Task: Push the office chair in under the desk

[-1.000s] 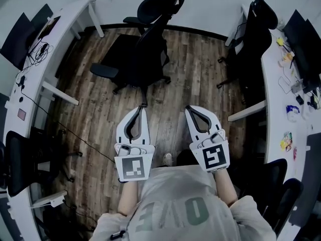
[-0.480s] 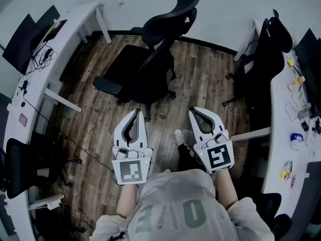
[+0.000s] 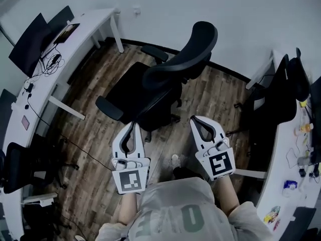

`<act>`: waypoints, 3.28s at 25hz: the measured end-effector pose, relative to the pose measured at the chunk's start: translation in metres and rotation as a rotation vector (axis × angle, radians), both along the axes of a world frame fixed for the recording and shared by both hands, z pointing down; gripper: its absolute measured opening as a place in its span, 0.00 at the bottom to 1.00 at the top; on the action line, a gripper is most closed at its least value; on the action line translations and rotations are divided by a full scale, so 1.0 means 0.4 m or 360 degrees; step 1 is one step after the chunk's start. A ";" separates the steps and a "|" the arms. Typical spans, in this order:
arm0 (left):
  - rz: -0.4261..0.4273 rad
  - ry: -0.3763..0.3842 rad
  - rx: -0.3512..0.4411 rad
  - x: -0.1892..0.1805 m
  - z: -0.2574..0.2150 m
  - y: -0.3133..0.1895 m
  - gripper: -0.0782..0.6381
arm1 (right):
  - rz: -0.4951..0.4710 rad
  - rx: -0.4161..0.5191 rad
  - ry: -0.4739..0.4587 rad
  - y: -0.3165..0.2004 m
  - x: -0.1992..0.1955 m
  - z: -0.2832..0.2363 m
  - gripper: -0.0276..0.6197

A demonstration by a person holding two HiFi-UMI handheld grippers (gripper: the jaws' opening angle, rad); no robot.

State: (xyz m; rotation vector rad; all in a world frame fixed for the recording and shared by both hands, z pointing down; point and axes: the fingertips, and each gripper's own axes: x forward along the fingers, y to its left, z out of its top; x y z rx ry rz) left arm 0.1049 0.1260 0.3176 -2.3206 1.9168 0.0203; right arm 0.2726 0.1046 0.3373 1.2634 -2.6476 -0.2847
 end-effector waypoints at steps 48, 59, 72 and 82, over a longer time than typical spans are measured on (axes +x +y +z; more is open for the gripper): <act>0.0597 -0.0270 -0.0308 0.094 0.051 -0.187 0.47 | -0.0160 -0.0142 -0.0025 -0.308 0.104 -0.054 0.40; 0.0574 -0.0392 -0.0532 0.134 0.158 -0.223 0.49 | -0.0159 -0.0213 -0.0190 -0.415 0.142 -0.075 0.47; 0.0661 -0.0481 -0.0601 0.157 0.198 -0.221 0.32 | -0.0247 -0.0289 -0.0137 -0.457 0.113 -0.062 0.50; 0.0712 -0.0434 -0.0583 0.158 0.190 -0.229 0.31 | -0.0244 -0.0307 -0.0141 -0.471 0.107 -0.066 0.50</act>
